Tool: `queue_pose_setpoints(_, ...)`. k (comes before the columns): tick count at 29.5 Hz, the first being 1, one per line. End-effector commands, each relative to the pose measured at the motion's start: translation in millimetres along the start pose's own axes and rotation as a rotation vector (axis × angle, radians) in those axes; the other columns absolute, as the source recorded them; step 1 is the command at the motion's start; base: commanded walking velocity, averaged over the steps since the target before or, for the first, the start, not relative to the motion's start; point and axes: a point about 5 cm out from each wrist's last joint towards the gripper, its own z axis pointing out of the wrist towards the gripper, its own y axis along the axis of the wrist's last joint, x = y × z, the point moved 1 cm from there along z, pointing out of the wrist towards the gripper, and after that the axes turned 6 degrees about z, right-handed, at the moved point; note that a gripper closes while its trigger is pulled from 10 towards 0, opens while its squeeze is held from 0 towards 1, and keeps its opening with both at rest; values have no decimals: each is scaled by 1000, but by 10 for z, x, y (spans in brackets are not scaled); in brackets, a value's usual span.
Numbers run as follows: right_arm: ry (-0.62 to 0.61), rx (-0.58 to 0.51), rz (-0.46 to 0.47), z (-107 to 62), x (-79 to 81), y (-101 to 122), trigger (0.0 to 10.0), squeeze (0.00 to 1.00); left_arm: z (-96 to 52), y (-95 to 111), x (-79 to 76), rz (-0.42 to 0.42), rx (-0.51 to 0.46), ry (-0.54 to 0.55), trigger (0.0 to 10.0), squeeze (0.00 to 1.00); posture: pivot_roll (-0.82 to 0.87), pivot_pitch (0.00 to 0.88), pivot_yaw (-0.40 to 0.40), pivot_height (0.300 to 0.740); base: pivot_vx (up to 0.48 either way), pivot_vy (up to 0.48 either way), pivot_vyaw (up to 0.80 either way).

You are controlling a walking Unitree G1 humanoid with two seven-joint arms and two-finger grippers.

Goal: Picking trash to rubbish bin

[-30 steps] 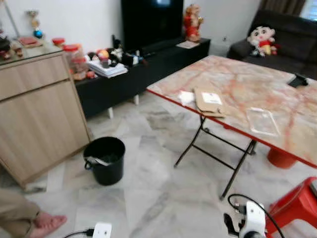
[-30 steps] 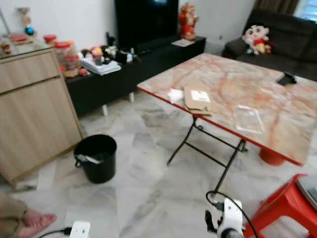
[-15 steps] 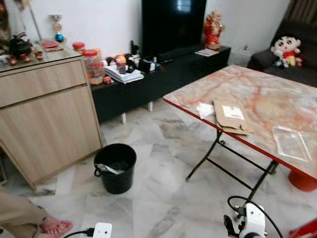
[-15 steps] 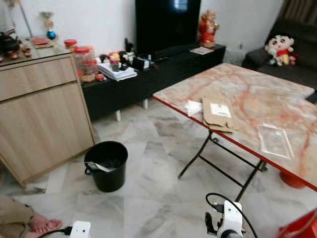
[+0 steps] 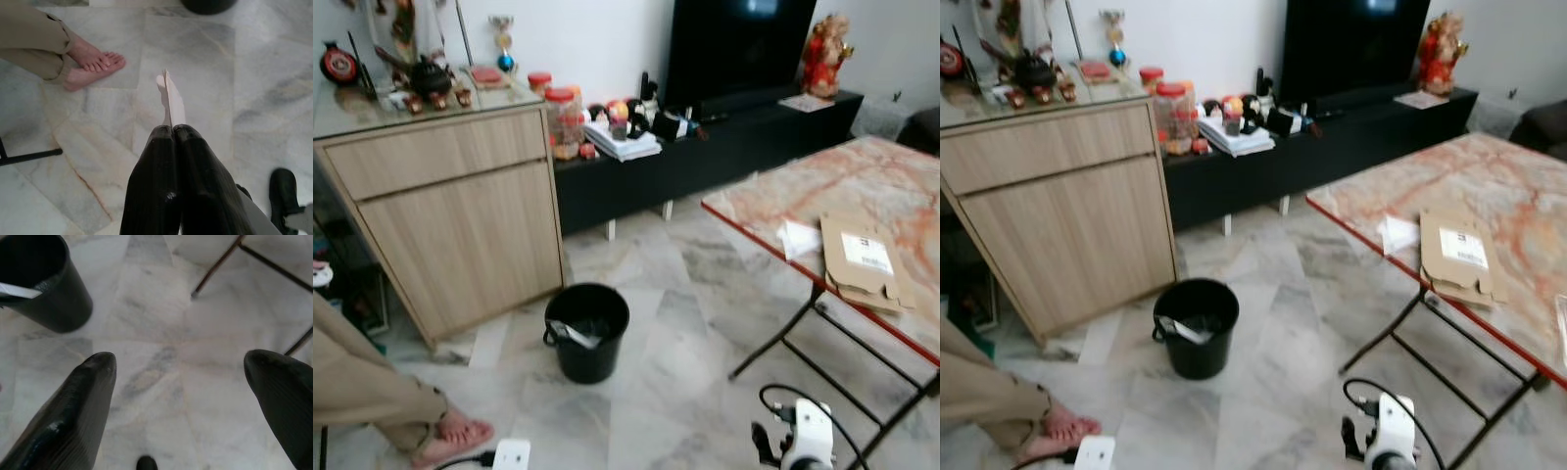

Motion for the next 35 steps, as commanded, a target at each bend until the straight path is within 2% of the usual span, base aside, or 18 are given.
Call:
queue_pose_setpoints(1, 12, -1, 14, 12, 54, 1, 10000, 0, -1, -44, 62, 8, 16, 13, 10000, 0, -21, 63, -91, 740, 337, 0, 0)
queue_pose_setpoints(19, 10, 19, 26, 0, 83, -87, 10000, 0, 1, -34, 58, 23, 10, 4, 10000, 0, -25, 88, -72, 740, 330, 0, 0)
queue_pose_setpoints(35, 2, 33, 56, -5, 150, -171, 10000, 0, 30, 32, 152, 64, -10, 1, 10000, 0, -2, 46, -21, 740, 330, 0, 0)
